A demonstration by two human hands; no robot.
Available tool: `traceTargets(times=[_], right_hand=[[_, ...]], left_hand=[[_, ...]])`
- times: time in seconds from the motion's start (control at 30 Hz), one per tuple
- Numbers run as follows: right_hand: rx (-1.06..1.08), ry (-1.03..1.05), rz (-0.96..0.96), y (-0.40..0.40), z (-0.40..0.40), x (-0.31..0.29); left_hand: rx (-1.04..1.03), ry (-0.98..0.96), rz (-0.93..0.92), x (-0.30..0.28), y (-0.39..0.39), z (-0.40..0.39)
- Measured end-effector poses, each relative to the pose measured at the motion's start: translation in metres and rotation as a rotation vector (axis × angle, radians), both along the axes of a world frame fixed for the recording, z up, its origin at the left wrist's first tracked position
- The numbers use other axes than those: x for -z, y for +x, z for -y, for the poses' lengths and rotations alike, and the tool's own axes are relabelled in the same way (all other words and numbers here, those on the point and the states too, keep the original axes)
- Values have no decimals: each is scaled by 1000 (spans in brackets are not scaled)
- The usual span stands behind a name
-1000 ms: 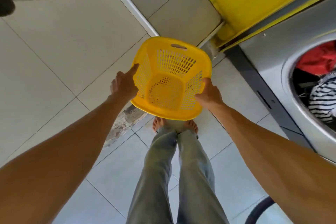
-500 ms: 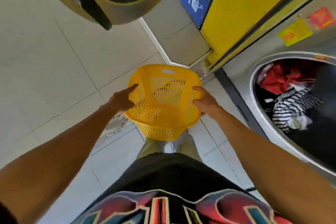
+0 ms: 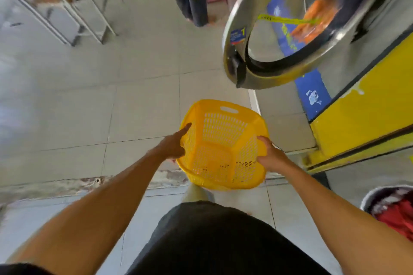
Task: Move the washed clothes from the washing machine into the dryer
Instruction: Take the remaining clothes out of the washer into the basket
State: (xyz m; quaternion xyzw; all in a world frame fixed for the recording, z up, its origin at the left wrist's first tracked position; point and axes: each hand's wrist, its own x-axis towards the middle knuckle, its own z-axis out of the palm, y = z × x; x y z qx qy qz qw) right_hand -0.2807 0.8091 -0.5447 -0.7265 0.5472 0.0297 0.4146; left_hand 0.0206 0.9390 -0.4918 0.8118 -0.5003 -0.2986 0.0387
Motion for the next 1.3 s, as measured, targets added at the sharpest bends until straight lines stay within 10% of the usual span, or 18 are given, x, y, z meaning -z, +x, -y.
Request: traceTargets(times=[0.7,1.3], right_hand=[[-66,-71,-39,322,83,-100],[234,-45,14,369,214,-164]], left_hand=[[-212,-55,-70,-54,306,48],[64,22,-4,-133,388,263]])
